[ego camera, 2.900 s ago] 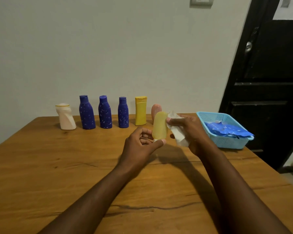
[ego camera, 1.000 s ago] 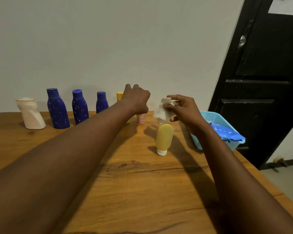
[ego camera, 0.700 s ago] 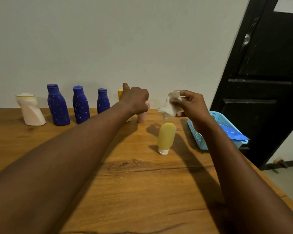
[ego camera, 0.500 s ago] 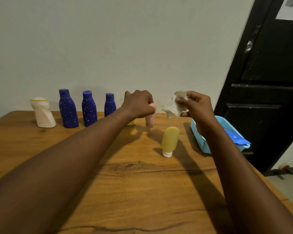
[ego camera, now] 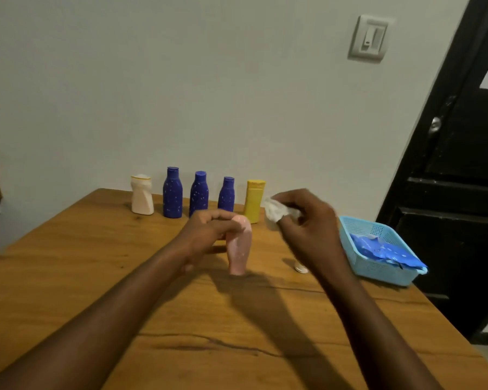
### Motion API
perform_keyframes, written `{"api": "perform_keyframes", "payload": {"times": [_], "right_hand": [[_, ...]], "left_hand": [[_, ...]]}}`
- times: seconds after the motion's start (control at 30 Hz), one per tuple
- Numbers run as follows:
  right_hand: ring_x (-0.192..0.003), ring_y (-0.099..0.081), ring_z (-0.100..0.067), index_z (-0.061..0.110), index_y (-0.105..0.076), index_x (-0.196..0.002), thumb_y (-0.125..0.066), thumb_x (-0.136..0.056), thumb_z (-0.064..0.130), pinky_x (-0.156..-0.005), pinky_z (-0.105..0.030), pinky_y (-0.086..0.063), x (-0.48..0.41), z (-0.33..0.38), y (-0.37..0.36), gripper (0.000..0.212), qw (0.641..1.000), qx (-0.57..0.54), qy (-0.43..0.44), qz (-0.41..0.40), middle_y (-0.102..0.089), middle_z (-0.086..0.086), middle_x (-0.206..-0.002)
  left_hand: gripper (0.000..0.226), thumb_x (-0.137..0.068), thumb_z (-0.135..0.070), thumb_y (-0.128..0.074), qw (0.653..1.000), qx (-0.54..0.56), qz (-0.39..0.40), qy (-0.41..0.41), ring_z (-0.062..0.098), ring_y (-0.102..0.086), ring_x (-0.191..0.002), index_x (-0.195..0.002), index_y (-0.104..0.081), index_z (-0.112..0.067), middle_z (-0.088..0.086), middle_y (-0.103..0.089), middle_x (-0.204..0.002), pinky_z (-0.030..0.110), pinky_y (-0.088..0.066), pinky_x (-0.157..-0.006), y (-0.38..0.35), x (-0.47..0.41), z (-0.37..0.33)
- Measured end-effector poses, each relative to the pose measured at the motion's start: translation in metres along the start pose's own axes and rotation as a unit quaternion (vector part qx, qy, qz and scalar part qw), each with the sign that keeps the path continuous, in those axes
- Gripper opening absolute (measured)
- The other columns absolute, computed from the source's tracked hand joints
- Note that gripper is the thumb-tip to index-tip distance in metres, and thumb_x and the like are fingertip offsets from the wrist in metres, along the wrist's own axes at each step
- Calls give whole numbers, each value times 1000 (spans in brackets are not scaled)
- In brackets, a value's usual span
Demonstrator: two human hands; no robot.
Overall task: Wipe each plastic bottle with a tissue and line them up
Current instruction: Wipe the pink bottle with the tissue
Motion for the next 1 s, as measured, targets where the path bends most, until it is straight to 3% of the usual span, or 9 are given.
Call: {"api": "perform_keyframes", "payload": {"times": [0.17, 0.3, 0.4, 0.53, 0.63, 0.73, 0.83, 0.93, 1.0], "right_hand": [[-90, -66, -16, 18, -69, -114, -77, -80, 10, -72, -25, -54, 23, 9, -54, 36, 967, 215, 93, 101, -70, 0, -112], [-107, -66, -21, 19, -63, -131, -79, -82, 17, -86, -30, -54, 32, 2, -86, 51, 944, 255, 93, 189, -67, -3, -128], [-118, -62, -22, 19, -53, -142, -73, -88, 27, -93, -32, -52, 43, -5, -104, 58, 933, 266, 89, 226, -58, -3, -142], [-131, -52, -18, 23, -42, -151, -32, -92, 52, -100, -32, -50, 55, -13, -113, 66, 943, 220, 44, 248, -45, -1, -154], [-143, -35, -9, 29, -40, -151, -18, -89, 58, -112, -27, -36, 65, -13, -115, 72, 939, 206, 28, 273, -36, 8, -159], [-147, -29, -6, 32, -37, -153, -15, -89, 60, -115, -26, -33, 72, -9, -117, 73, 932, 207, 22, 296, -31, 12, -161], [-148, -26, -7, 33, -30, -155, -14, -90, 61, -115, -27, -32, 73, -10, -119, 72, 930, 209, 9, 302, -24, 11, -164], [-150, -20, -5, 35, -19, -157, -24, -103, 54, -116, -24, -28, 73, -13, -123, 58, 934, 204, -15, 292, -13, 14, -166], [-150, -14, -1, 36, -13, -158, -26, -106, 50, -115, -20, -23, 72, -14, -126, 55, 940, 193, -31, 279, -6, 16, -166]], "left_hand": [[17, -95, -22, -70, 997, 46, -53, 37, 20, -70, -103, -111, -77, -22, 1, -76, -109, 35, -59, -76, 18, 20, 27], [20, -95, -20, -69, 993, 93, -60, 49, 21, -76, -99, -115, -76, -18, 3, -79, -105, 36, -62, -79, 26, 20, 42], [21, -96, -15, -68, 984, 153, -65, 60, 20, -76, -99, -116, -75, -15, 6, -79, -107, 40, -63, -86, 31, 16, 51], [19, -94, -11, -70, 969, 218, -83, 77, 23, -78, -95, -112, -74, -12, 9, -80, -101, 42, -63, -85, 36, 8, 54], [23, -89, -13, -76, 956, 244, -127, 98, 28, -77, -95, -112, -73, -13, 12, -80, -99, 45, -63, -84, 41, 3, 59], [33, -86, -14, -80, 950, 252, -155, 102, 29, -74, -100, -118, -71, -11, 13, -76, -108, 46, -63, -87, 47, 0, 63], [33, -87, -14, -79, 947, 261, -155, 104, 29, -74, -99, -119, -70, -11, 14, -76, -108, 40, -64, -78, 45, 0, 64], [28, -89, -16, -78, 948, 269, -127, 113, 28, -76, -98, -116, -73, -10, 11, -79, -102, 39, -63, -75, 40, 3, 64], [27, -90, -20, -76, 949, 275, -97, 117, 26, -76, -100, -115, -74, -10, 9, -80, -102, 39, -62, -80, 34, 5, 64]]}}
Point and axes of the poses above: each hand's wrist, its own x-axis away from the middle knuckle, its own y-axis out of the back of the hand, z = x × y, the point moved 3 cm from there along -x, towards the middle knuckle
